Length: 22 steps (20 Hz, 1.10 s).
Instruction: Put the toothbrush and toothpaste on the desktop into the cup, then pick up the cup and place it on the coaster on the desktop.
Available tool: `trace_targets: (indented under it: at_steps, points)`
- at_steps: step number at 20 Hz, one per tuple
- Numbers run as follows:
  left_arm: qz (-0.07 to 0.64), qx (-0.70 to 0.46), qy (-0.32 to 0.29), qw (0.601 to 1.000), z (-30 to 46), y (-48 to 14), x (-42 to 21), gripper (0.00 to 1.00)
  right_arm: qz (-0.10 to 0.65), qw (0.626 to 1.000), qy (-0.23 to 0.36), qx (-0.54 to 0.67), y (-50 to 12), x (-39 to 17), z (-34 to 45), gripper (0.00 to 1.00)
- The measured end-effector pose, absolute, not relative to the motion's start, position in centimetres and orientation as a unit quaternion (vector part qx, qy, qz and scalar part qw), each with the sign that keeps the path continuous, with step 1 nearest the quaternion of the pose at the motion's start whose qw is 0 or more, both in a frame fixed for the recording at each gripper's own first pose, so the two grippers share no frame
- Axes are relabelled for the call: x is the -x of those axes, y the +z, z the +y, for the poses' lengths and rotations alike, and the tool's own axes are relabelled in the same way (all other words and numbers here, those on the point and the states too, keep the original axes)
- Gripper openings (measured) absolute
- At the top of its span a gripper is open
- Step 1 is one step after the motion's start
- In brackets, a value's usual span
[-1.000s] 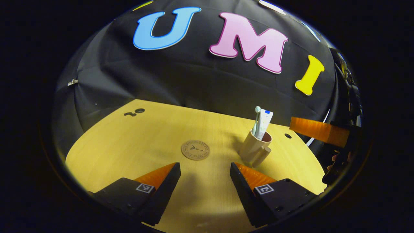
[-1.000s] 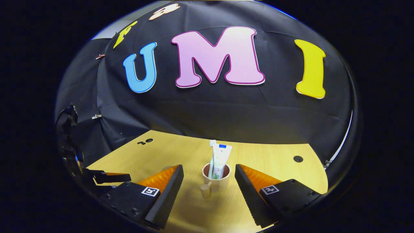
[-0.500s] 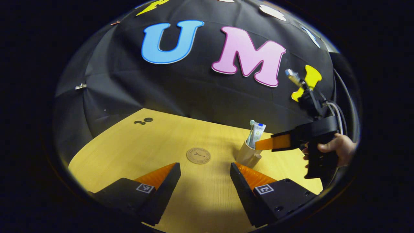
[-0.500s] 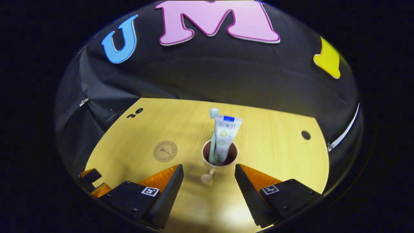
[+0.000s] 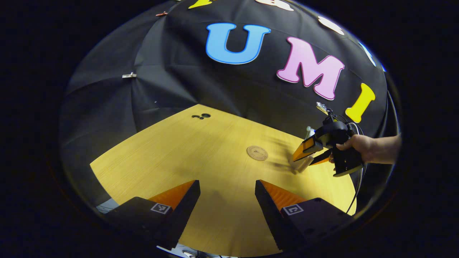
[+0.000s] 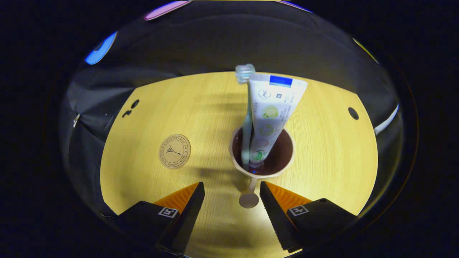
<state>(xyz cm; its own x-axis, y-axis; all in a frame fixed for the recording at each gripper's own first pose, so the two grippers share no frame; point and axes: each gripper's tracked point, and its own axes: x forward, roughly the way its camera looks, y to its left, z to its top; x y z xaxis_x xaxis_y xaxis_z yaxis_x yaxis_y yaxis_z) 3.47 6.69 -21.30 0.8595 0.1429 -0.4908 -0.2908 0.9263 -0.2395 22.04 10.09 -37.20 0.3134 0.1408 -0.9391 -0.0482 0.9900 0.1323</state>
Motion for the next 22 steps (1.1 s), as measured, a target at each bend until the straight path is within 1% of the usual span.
trace_targets:
  at_steps: [1, 2, 4, 7, 8, 9, 10, 12, 13, 14, 16, 19, 20, 21, 22]
  points:
    - [0.243, 0.156, 0.118, 0.95, 7.2, -21.6, -2.7, 0.98, 0.593, 0.803, 0.054, -0.038, -37.4, -22.2, 10.0, 0.87]
    - [0.246, 0.157, 0.122, 0.949, 7.7, -21.7, -2.1, 0.98, 0.603, 0.795, 0.052, -0.028, -37.9, -22.3, 9.9, 0.94]
    - [0.25, 0.158, 0.126, 0.947, 8.3, -21.9, -0.9, 0.97, 0.617, 0.785, 0.052, -0.002, -38.7, -22.5, 9.7, 0.93]
    - [0.257, 0.161, 0.129, 0.944, 8.9, -22.2, 0.0, 0.97, 0.642, 0.766, 0.022, -0.036, -39.7, -22.5, 9.9, 0.91]
    - [0.257, 0.162, 0.129, 0.944, 8.9, -22.1, 0.2, 0.97, 0.642, 0.766, 0.011, -0.042, -39.8, -22.9, 9.5, 0.88]
    - [0.257, 0.164, 0.127, 0.944, 8.8, -21.9, 0.3, 0.97, 0.645, 0.763, 0.004, -0.04, -40.0, -22.9, 9.1, 0.8]
    - [0.259, 0.167, 0.125, 0.943, 8.7, -21.9, 0.4, 0.97, 0.647, 0.762, 0.001, -0.034, -40.4, -22.8, 9.0, 0.76]
    - [0.259, 0.185, 0.119, 0.94, 8.2, -21.6, 0.4, 0.97, 0.649, 0.761, -0.009, -0.022, -40.9, -22.8, 8.2, 0.53]
    - [0.256, 0.189, 0.117, 0.941, 8.2, -21.1, 0.2, 0.97, 0.649, 0.761, -0.014, -0.015, -41.1, -22.8, 7.8, 0.53]
    - [0.254, 0.188, 0.115, 0.942, 8.0, -21.2, 0.3, 0.97, 0.652, 0.757, -0.017, -0.019, -41.2, -22.7, 7.7, 0.43]
    - [0.258, 0.181, 0.113, 0.942, 8.0, -21.4, 0.2, 0.97, 0.657, 0.753, -0.015, -0.03, -41.3, -22.6, 8.0, 0.33]
    - [0.266, 0.175, 0.108, 0.942, 7.6, -21.7, 0.4, 0.97, 0.655, 0.755, 0.006, -0.023, -41.4, -22.6, 8.0, 0.31]
    - [0.268, 0.174, 0.107, 0.942, 7.5, -21.8, 0.5, 0.97, 0.654, 0.756, 0.018, -0.018, -41.1, -22.5, 8.0, 0.35]
    - [0.268, 0.173, 0.106, 0.942, 7.5, -21.9, 0.5, 0.97, 0.651, 0.758, 0.027, -0.008, -41.3, -22.4, 7.8, 0.3]
    - [0.271, 0.171, 0.105, 0.941, 7.2, -22.1, 0.5, 0.97, 0.648, 0.761, 0.033, 0.003, -41.0, -22.3, 7.5, 0.3]
